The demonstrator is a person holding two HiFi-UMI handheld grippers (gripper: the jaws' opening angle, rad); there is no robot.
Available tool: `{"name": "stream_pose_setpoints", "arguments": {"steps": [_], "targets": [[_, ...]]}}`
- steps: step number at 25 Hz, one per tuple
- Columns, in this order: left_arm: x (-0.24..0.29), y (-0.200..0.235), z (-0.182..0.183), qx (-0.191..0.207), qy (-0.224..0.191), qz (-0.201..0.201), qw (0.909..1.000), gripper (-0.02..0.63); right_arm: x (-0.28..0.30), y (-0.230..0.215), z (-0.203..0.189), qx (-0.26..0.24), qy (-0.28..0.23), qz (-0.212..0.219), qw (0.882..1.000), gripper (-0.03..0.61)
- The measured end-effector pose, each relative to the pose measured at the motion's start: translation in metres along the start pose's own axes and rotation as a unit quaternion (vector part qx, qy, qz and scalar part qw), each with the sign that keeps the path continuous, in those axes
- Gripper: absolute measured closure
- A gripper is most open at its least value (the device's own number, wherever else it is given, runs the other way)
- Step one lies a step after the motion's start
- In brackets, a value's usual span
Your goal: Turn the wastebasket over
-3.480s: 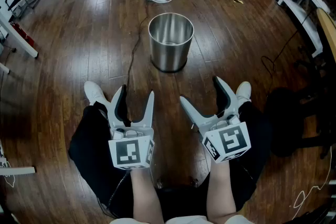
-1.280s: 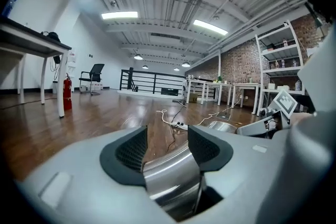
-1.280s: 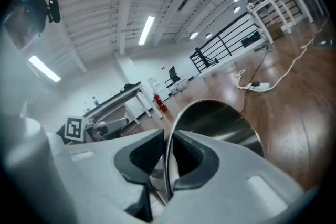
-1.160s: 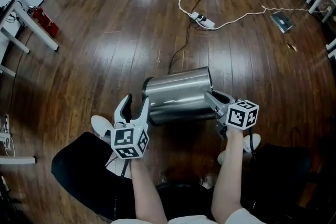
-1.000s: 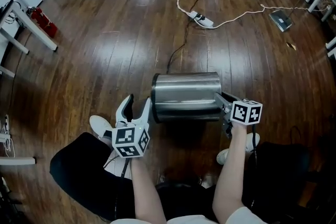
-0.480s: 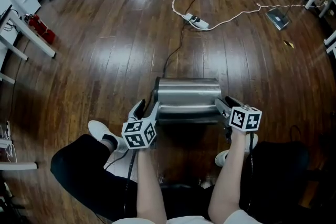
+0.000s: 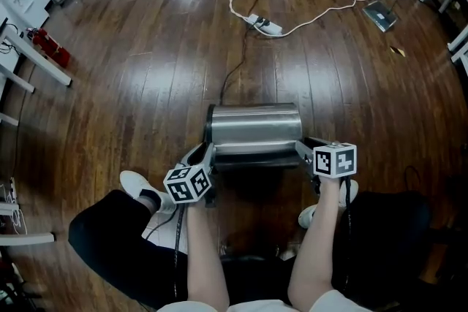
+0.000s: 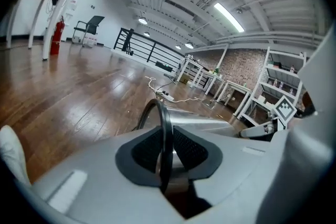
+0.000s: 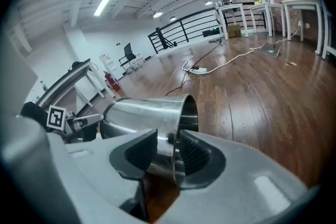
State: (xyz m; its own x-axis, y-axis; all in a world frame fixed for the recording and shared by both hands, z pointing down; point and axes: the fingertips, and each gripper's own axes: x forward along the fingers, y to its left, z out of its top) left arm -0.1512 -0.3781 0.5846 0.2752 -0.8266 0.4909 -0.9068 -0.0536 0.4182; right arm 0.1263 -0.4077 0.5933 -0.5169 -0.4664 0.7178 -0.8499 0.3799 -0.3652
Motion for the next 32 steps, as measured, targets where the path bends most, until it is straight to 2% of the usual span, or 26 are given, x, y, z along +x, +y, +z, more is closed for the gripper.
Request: {"name": "stream_pose_setpoints", "arguments": {"steps": [4,7,9,13,16,19,22,24,26,27,29,32], "targets": [[-0.002,0.0,-0.004,-0.006,0.014,-0.01,0.9998,0.535,0.004,0.003,-0.008,-0.046,0.032,-0.015,0.998,0.586],[-0.007,-0.002,-0.008,-0.003,0.028,-0.005,0.9996,0.538,0.005,0.004,-0.009,-0.048,0.029,-0.019,0.998,0.586],[-0.01,-0.002,-0.009,0.017,0.044,0.007,0.9989,0.54,0.006,0.004,-0.008,-0.046,0.024,-0.016,0.999,0.586],[-0.025,-0.003,0.003,0.042,0.047,0.026,0.9976,0.543,0.013,0.015,-0.001,-0.036,-0.004,0.015,0.999,0.587],[-0.041,-0.015,0.036,0.086,0.026,0.028,0.9956,0.543,0.02,0.025,-0.001,-0.036,-0.007,0.033,0.999,0.588],[-0.054,-0.043,0.074,0.163,0.007,0.019,0.9865,0.546,0.04,0.034,-0.017,-0.034,0.014,0.048,0.998,0.588],[-0.054,-0.084,0.087,0.254,0.008,-0.002,0.9673,0.549,0.075,0.044,-0.053,0.003,0.043,0.064,0.997,0.588],[-0.042,-0.11,0.076,0.311,0.021,-0.017,0.95,0.551,0.098,0.055,-0.078,0.072,0.041,0.094,0.992,0.588],[-0.028,-0.135,0.057,0.368,0.041,-0.032,0.9282,0.551,0.108,0.051,-0.102,0.132,0.047,0.088,0.986,0.588],[-0.022,-0.148,0.048,0.4,0.053,-0.039,0.9144,0.551,0.108,0.041,-0.112,0.143,0.055,0.068,0.986,0.588],[-0.013,-0.172,0.024,0.465,0.079,-0.055,0.88,0.551,0.1,0.015,-0.119,0.15,0.061,0.022,0.987,0.588],[-0.001,-0.196,-0.029,0.541,0.117,-0.074,0.8295,0.549,0.076,-0.023,-0.101,0.184,0.018,-0.023,0.983,0.588]]}}
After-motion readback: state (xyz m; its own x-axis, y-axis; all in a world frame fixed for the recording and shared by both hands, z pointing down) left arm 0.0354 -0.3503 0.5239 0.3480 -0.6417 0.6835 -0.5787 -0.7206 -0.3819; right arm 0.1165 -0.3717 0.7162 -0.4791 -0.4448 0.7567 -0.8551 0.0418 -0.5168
